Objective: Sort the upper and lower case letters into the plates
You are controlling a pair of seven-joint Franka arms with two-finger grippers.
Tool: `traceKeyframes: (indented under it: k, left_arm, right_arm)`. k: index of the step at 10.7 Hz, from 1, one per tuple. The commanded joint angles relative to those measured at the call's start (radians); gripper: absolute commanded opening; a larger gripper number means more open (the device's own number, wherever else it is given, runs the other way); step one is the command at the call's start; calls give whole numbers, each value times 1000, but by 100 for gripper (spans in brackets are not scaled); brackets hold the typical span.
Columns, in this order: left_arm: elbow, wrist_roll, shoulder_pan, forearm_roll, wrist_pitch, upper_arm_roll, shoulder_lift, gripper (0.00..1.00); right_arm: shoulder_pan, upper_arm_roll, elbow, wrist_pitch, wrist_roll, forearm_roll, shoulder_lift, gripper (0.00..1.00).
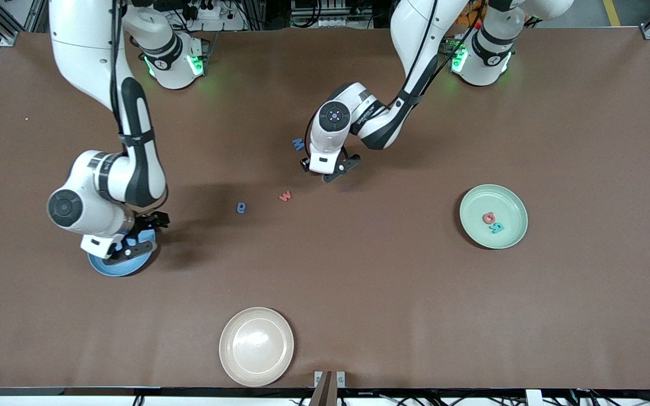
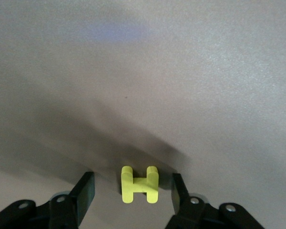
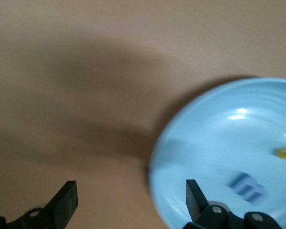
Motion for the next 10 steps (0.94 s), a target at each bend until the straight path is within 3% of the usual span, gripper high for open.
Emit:
traceKeyframes:
  k: [1,2,5,8,10]
  left_arm:
    - [0,-30,-14,1,17,7,5,23]
    - [1,-30,-14,1,28,7,5,1]
    - [6,-27,13,39,26,7,-30,0]
    - [-2,-22,146,153,-12,-57,-110,0]
    - [-2,1,220,229,-104,-68,-178,0]
  right_arm:
    - [79,1,-10,-26,90,62,-28,100]
    - [116,-1,-10,-25,142,76,-28,100]
    - [196,1,-3,-26,198,97,-28,100]
    - [301,4,6,-20,178,110,-30,100]
    - [406,4,7,12,180,110,-32,100]
